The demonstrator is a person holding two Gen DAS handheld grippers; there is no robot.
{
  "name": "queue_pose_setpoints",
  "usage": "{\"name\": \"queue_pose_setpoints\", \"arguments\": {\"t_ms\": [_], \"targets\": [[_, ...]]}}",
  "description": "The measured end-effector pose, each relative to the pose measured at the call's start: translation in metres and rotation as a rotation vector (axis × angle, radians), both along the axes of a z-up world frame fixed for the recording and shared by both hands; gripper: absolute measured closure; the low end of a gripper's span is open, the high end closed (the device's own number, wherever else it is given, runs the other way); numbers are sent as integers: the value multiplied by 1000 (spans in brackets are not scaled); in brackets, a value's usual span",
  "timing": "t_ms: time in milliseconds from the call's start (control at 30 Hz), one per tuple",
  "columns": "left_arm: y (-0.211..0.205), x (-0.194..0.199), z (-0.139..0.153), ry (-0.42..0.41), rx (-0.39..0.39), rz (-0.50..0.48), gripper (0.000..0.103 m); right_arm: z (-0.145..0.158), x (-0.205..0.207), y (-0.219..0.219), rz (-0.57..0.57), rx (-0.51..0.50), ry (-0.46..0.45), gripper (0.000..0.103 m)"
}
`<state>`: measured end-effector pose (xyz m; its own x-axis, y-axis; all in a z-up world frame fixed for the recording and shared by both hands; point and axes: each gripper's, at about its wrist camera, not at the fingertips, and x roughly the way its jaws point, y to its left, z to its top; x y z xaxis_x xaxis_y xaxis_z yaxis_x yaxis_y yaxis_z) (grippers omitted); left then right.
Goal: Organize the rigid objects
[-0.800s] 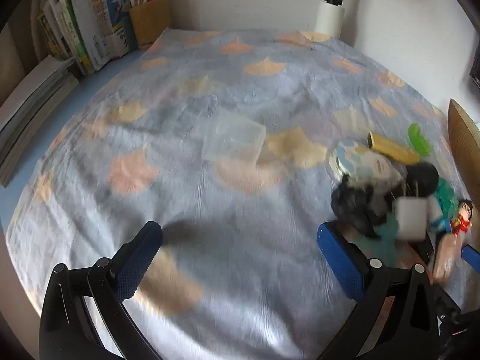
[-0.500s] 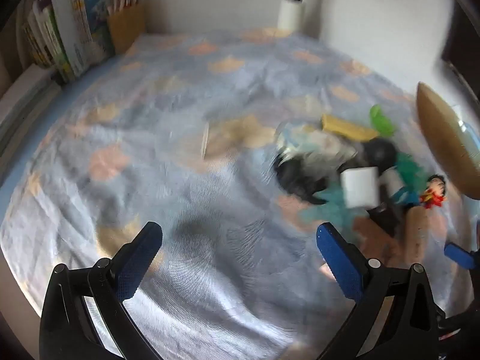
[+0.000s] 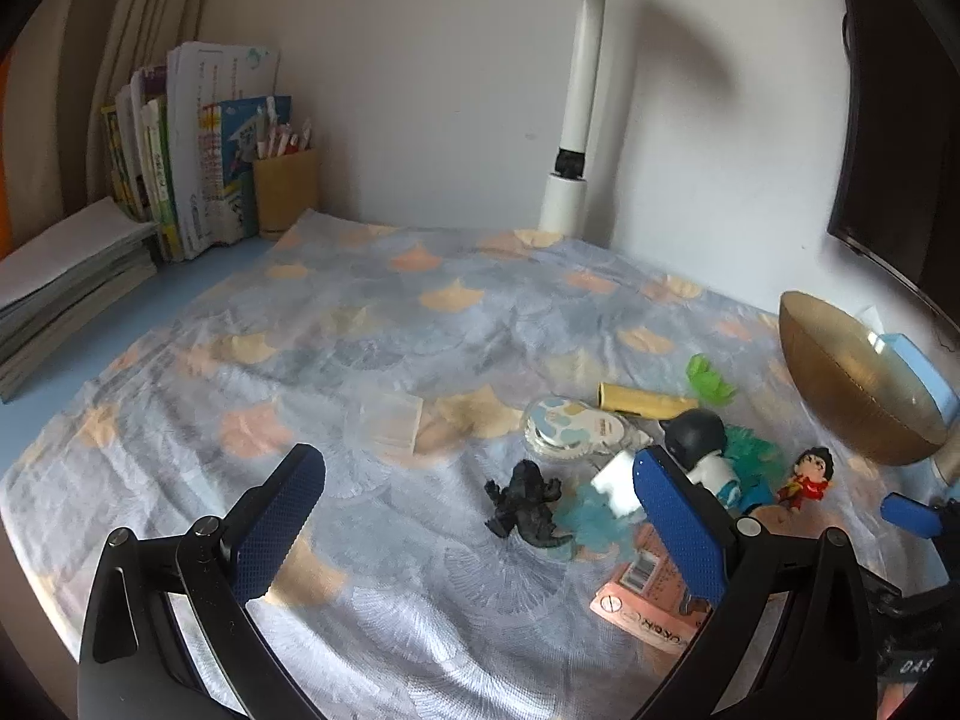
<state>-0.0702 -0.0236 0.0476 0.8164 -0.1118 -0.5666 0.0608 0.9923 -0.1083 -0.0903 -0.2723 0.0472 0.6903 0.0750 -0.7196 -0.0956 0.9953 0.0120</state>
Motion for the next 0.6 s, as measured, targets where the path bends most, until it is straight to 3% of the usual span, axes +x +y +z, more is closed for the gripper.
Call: {"name": "queue_pose_setpoints", "arguments": {"t_ms": [333,600], "targets": [[-8,-7,-1,-21,41,-58,0,-16,-4,10,65,-39,20,0],[-6,-6,-1,7,22,-71,1,-20,1,4,52,-7,57,0]]}}
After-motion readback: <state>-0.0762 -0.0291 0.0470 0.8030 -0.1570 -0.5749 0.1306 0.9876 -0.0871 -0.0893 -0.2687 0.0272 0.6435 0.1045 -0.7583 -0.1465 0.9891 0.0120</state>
